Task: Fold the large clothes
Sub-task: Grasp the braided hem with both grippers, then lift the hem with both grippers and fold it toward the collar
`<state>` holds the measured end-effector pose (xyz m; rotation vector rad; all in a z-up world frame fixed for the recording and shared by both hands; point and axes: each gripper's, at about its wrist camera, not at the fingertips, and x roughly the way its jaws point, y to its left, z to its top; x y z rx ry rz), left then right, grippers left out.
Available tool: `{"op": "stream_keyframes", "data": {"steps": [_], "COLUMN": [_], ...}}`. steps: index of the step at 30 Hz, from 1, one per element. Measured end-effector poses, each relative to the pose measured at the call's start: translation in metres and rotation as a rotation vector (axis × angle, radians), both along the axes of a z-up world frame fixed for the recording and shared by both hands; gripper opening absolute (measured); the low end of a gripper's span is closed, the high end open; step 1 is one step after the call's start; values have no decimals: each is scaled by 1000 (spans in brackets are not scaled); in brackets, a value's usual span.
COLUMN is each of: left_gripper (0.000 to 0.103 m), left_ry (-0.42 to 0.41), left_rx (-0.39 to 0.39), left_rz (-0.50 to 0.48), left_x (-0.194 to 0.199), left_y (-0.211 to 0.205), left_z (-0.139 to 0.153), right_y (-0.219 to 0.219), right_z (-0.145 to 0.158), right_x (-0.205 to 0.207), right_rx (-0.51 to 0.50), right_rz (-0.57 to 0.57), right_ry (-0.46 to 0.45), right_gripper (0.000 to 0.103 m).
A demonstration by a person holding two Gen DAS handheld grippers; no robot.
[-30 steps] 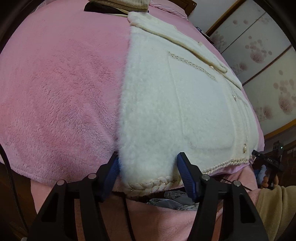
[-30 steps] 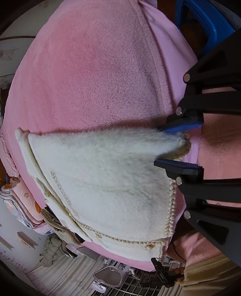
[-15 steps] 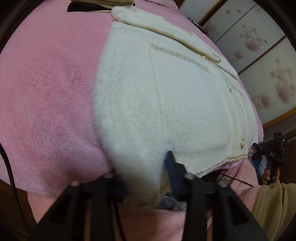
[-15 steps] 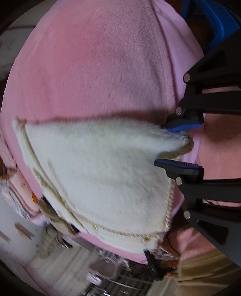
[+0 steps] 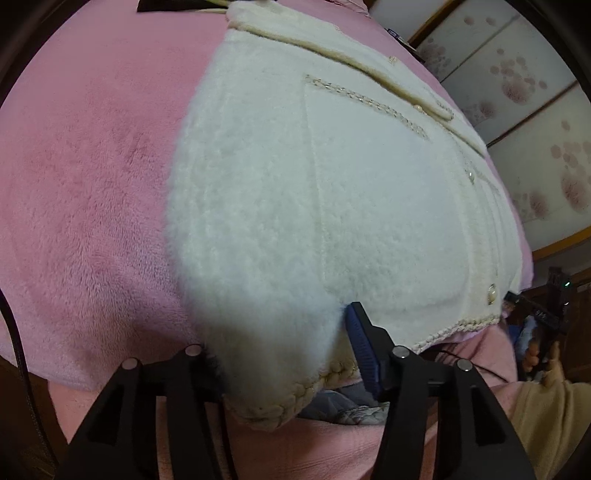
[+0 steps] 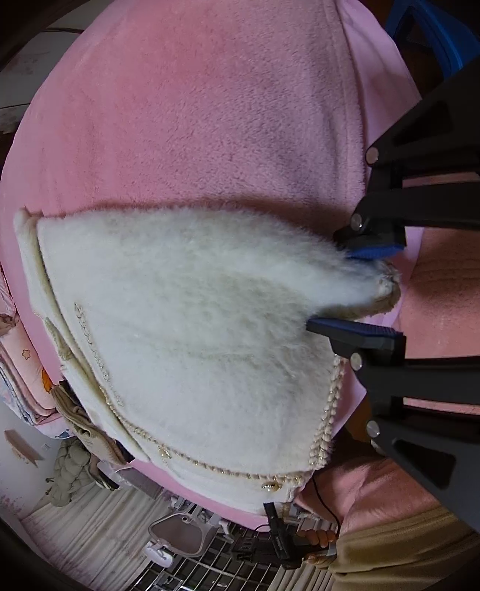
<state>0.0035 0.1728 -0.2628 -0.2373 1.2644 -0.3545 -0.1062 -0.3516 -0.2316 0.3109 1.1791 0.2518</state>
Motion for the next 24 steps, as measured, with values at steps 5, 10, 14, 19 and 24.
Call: {"op": "stream_keyframes", "data": {"steps": [5,10,14,19,24], "left_gripper": [11,10,10,10,10], "left_ry": [-11,25,19,-33,-79], "left_rx": [41,-80,-280,-351,-377], "left_rz": [-18,90,229,300,363], "left_x": [1,8,14,39,88], "left_y": [-9,3,29,37,36], "left_z": [18,39,59,94,125], "right_y": [29,37,26,26,19], "right_z": [26,84,128,164,189], "right_x": [-7,-16,-6,25,69], "right_rx": [-181,-120,-12,62,89], "right_rz": [68,69,12,15,-73], "right_ry": [-87,-259,-373,-465,-523], "right_gripper": [12,10,10,10,10]}}
